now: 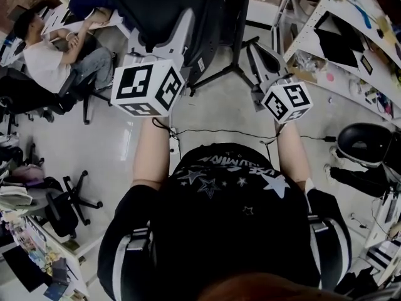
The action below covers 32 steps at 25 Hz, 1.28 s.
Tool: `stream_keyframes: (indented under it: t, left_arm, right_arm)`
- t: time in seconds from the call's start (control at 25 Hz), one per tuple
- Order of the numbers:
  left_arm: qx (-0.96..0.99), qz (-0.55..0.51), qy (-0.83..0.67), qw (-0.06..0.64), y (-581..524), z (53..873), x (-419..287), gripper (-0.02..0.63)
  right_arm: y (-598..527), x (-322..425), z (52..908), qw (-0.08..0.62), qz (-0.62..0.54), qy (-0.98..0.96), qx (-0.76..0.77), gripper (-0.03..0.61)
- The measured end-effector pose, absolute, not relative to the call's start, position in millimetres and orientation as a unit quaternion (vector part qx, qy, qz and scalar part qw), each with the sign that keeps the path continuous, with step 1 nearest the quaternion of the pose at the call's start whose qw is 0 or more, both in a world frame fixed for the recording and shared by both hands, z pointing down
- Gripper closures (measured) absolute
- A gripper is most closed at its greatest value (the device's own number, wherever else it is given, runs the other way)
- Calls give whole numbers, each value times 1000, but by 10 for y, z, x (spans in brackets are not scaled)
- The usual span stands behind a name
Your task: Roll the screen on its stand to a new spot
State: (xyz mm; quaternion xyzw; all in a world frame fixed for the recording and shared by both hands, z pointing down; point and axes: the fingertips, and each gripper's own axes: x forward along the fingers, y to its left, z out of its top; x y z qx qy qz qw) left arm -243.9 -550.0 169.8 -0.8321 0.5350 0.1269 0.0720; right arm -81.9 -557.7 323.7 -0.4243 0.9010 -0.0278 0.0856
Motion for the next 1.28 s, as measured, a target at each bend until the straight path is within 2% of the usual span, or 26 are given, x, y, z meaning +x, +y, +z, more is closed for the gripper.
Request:
stream_keyframes:
  t: [0.24, 0.64, 1.28]
  left_arm:
    - [-824, 134, 547, 65, -5499, 1712, -2402, 376]
    - [-814, 127, 564, 60, -5413, 1727, -2362, 380]
    - [-800, 132, 582, 60, -4858, 1748, -2171, 380]
  right_arm:
    - [-5512, -817, 3054, 85, 4, 913, -400, 571]
    - [-5344, -603, 2903, 117, -10, 924, -363, 571]
    - [-4810, -364, 3014, 100, -20, 935, -340, 571]
